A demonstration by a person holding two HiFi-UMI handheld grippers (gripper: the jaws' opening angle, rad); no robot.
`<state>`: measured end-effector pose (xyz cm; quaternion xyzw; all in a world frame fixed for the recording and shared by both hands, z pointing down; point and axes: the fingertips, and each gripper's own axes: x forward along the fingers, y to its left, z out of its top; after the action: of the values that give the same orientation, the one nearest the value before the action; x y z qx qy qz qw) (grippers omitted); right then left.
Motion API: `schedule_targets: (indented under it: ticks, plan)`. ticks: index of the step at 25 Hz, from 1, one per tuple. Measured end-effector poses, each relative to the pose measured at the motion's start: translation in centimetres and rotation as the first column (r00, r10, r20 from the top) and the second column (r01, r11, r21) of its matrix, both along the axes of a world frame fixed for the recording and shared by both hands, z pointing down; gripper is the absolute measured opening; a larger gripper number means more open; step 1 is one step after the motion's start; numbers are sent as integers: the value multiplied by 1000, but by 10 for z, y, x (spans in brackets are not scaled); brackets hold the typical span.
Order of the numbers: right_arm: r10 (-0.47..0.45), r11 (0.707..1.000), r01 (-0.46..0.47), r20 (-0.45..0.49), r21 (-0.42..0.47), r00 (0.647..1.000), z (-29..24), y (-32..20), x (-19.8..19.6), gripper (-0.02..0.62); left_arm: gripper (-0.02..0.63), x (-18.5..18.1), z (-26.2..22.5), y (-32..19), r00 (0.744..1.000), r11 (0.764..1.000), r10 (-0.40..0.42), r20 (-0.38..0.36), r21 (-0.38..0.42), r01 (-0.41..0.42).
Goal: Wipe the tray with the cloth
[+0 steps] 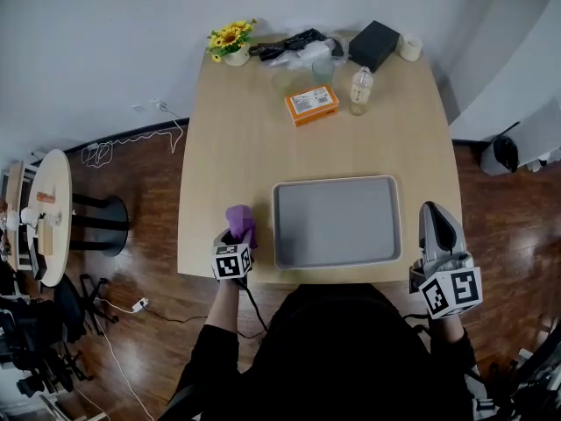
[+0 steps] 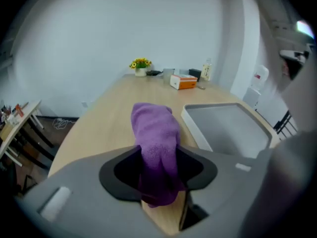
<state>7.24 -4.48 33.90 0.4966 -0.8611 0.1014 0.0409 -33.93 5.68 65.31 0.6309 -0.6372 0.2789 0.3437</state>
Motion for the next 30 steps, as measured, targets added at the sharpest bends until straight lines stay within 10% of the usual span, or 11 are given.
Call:
schedule_targets:
  ticks: [3,7,13,18,30]
  plan:
    - [-12,1000,12,4,-9,1000,1,1,-6,0,240,-2,0,2,997,999,-40,-60,-13,40]
    - [-27,1000,27,8,-3,1000,-2,0,-9,0,273,9,-101,-18,998,958,-18,-65,285,36]
    - [-72,997,72,28,11,997,-7,0,-21,0,222,120,-313,-39,958,668,286,-37,724,-171]
    - [-100,992,94,74,79,992,-30,7,-32,0,221,180,-363,-31,920,563,391,22,786,-258]
    - [-139,976,122,85,178,987,-61,21,-39,0,215,210,-354,-27,902,591,430,-42,768,-246]
